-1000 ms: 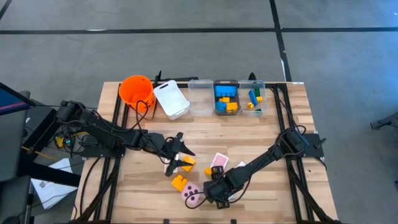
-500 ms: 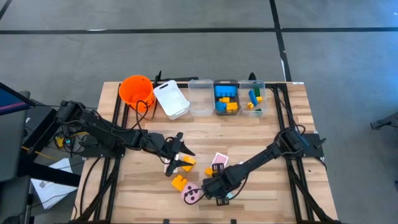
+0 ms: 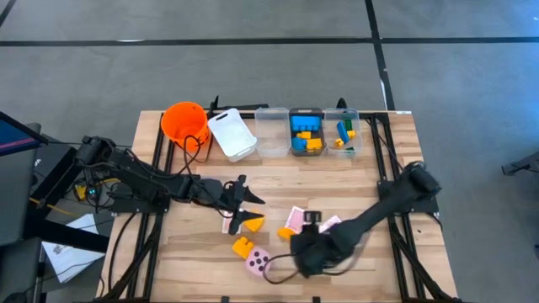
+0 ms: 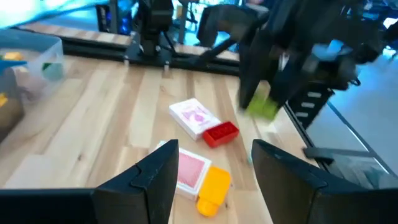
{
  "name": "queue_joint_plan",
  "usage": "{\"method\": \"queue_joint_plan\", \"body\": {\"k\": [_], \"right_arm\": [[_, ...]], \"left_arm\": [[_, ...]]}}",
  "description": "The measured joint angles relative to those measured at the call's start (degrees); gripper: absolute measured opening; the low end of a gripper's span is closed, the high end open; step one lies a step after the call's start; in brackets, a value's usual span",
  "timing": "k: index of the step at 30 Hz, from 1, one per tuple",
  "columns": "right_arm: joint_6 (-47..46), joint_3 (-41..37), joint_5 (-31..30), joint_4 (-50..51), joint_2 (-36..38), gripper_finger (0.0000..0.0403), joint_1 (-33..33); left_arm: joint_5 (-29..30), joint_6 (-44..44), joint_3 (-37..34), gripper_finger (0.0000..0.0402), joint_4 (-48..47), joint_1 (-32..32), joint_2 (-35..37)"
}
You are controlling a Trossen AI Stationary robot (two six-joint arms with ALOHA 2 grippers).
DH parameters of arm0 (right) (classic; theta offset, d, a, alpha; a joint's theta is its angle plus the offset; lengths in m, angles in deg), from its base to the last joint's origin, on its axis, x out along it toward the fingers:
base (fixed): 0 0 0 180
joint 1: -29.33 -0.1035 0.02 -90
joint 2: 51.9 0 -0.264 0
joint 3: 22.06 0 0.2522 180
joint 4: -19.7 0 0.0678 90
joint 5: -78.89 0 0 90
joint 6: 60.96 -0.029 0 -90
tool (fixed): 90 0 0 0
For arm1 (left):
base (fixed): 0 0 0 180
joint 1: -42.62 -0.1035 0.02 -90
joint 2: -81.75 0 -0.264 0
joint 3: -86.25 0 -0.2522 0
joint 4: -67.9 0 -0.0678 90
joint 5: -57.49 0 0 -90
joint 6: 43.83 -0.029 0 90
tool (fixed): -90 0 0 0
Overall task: Pick & Place Toys
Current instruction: Put the small light green game piece into the right transparent bin
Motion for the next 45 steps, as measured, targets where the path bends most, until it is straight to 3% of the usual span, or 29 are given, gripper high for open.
{"method": "queue_joint_plan", "body": {"k": [7, 11, 16, 19, 23, 28, 35, 41, 45], "right_arm": [[-7.17, -6.27, -30.12, -0.61, 14.19, 0.0137, -9.37], [-22.30, -16.63, -48.18, -0.48, 21.27, 0.0137, -12.90], [-44.58, -32.83, -59.85, -0.28, 28.88, 0.0137, -10.48], [-55.43, -41.45, -60.82, -0.14, 33.11, 0.0137, -5.22], [-65.23, -50.73, -57.67, 1.03, 39.68, 0.0137, 4.86], [-68.98, -57.51, -55.12, 1.20, 47.39, 0.0137, 16.79], [-58.06, -58.78, -51.75, -1.12, 54.46, 0.0138, 25.78], [-43.33, -58.76, -49.95, -10.31, 55.95, 0.0200, 31.43], [-37.29, -58.76, -49.27, -15.24, 54.97, 0.0214, 37.27]], "left_arm": [[1.49, -6.34, 0.00, 0.0198, 5.69, 0.00, -0.02], [1.71, -6.58, 0.00, 0.0198, 8.19, -0.16, -0.02], [1.71, -6.65, 0.00, 0.0198, 8.70, -1.67, -0.02], [1.71, -6.75, 0.00, 0.0198, 8.68, -2.82, -0.02], [1.69, -6.76, 0.00, 0.0198, 8.65, -4.74, -0.02], [1.69, -6.76, 0.00, 0.0198, 8.58, -7.09, -0.02], [1.63, -6.76, 0.00, 0.0198, 7.30, -9.68, -0.02], [1.59, -6.76, 0.00, 0.0198, 5.54, -11.11, -0.02], [1.45, -6.76, 0.00, 0.0198, 5.57, -11.88, -0.02]]}}
